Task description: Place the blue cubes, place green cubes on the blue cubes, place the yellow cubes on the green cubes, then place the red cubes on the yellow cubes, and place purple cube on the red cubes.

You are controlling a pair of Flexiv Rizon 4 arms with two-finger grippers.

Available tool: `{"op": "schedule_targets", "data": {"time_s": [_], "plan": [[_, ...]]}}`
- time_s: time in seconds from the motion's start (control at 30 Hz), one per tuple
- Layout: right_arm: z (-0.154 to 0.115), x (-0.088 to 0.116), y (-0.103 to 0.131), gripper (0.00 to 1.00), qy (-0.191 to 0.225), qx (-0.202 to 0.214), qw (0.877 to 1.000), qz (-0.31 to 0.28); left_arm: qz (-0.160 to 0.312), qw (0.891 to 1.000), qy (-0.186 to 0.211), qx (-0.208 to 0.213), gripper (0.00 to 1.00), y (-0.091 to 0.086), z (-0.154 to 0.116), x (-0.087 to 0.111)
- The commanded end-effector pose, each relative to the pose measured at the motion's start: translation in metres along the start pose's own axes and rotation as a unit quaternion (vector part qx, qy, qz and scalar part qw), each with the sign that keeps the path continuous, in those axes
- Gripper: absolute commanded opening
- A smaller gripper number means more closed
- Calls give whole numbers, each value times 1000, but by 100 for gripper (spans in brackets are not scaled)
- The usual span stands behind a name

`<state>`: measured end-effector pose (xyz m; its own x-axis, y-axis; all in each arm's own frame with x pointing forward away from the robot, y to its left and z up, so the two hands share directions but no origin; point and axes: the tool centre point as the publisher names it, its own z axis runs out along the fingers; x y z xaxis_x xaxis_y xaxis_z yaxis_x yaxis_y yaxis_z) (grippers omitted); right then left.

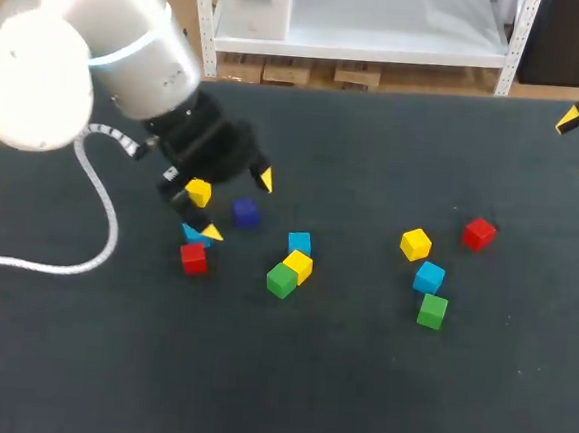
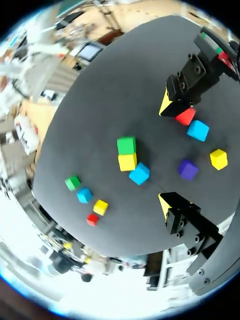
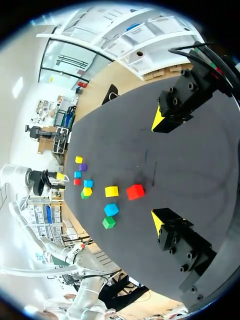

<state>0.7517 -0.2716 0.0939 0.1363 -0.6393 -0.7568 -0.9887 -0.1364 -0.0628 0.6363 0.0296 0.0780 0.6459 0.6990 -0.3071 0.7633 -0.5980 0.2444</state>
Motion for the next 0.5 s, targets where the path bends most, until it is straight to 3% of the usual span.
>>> {"op": "schedule_targets", "data": {"time_s": [0.03, 0.23, 0.5], "plan": [[0, -1, 2, 100, 1, 2, 1000, -1, -60, 998, -17, -17, 100, 6, 18, 7], [0, -1, 2, 100, 1, 2, 1000, -1, -173, 984, -22, -43, 100, 6, 34, 7], [0, -1, 2, 100, 1, 2, 1000, -1, -218, 974, -21, -52, 100, -2, 67, 2]]}}
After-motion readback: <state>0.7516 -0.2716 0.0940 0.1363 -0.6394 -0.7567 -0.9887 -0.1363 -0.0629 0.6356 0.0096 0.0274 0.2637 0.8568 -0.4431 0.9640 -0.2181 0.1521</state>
